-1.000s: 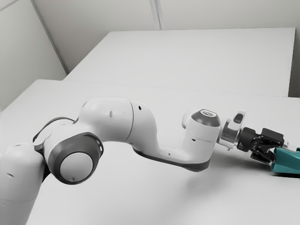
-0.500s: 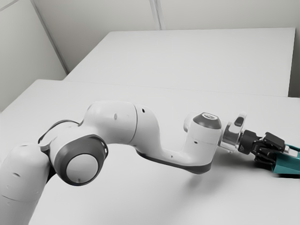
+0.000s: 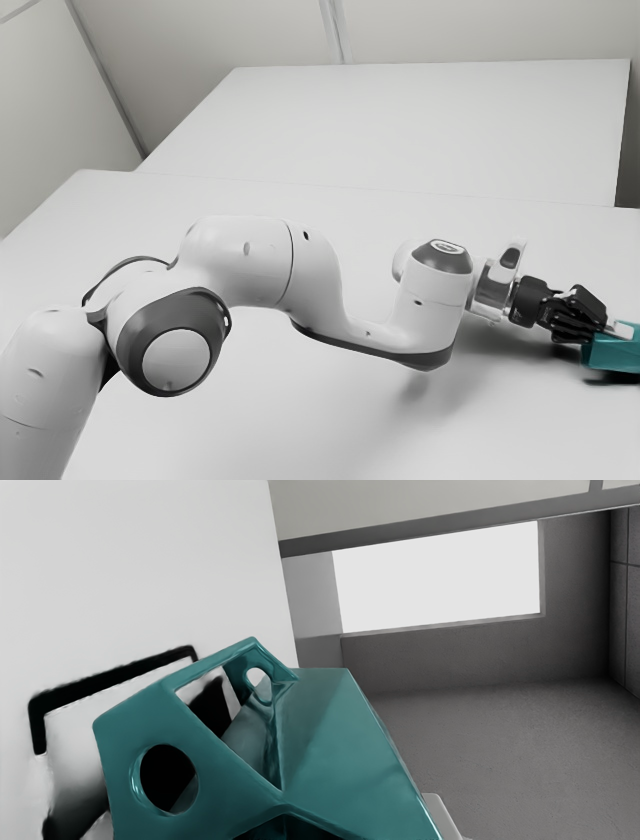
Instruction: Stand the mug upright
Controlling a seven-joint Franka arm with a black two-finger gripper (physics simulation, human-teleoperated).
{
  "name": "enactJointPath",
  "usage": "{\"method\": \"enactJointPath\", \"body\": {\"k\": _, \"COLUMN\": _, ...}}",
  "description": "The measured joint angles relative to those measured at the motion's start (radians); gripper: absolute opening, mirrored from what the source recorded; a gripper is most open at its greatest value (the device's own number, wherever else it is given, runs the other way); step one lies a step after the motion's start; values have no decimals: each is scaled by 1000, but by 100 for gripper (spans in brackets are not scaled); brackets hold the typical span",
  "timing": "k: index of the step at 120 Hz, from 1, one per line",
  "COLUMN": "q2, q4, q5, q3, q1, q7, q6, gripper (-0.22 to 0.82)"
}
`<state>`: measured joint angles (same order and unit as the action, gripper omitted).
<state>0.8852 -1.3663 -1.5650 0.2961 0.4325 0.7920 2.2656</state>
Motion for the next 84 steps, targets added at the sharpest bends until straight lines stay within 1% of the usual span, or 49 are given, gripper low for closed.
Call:
{"method": "enactJointPath", "body": {"k": 26, "q2": -33, "q4": -1, "q5": 17, "q3": -3, "q1": -9, "q7": 4, "q6": 5, "gripper": -17}}
{"method": "enactJointPath", "body": {"k": 36, "q2": -66, "q4": -3, "q5": 57, "q3": -7, "q1": -15, "q7": 2, "q6": 13, "gripper": -17}}
{"method": "enactJointPath", "body": {"k": 44, "q2": -98, "q4": -9, "q5": 114, "q3": -23, "q1": -20, "q7": -6, "q6": 19, "gripper": -17}}
{"method": "enactJointPath", "body": {"k": 52, "q2": -144, "q4": -26, "q5": 216, "q3": -29, "q1": -38, "q7": -28, "q6": 24, "gripper": -18}}
{"method": "enactJointPath", "body": {"k": 64, "q2": -224, "q4": -71, "q5": 410, "q3": -60, "q1": -53, "q7": -83, "q6": 29, "gripper": -18}}
{"method": "enactJointPath", "body": {"k": 75, "q2": -299, "q4": -124, "q5": 653, "q3": -68, "q1": -82, "q7": -155, "q6": 31, "gripper": -18}}
{"method": "enactJointPath", "body": {"k": 84, "q2": -338, "q4": -144, "q5": 851, "q3": -72, "q1": -109, "q7": -221, "q6": 31, "gripper": -18}}
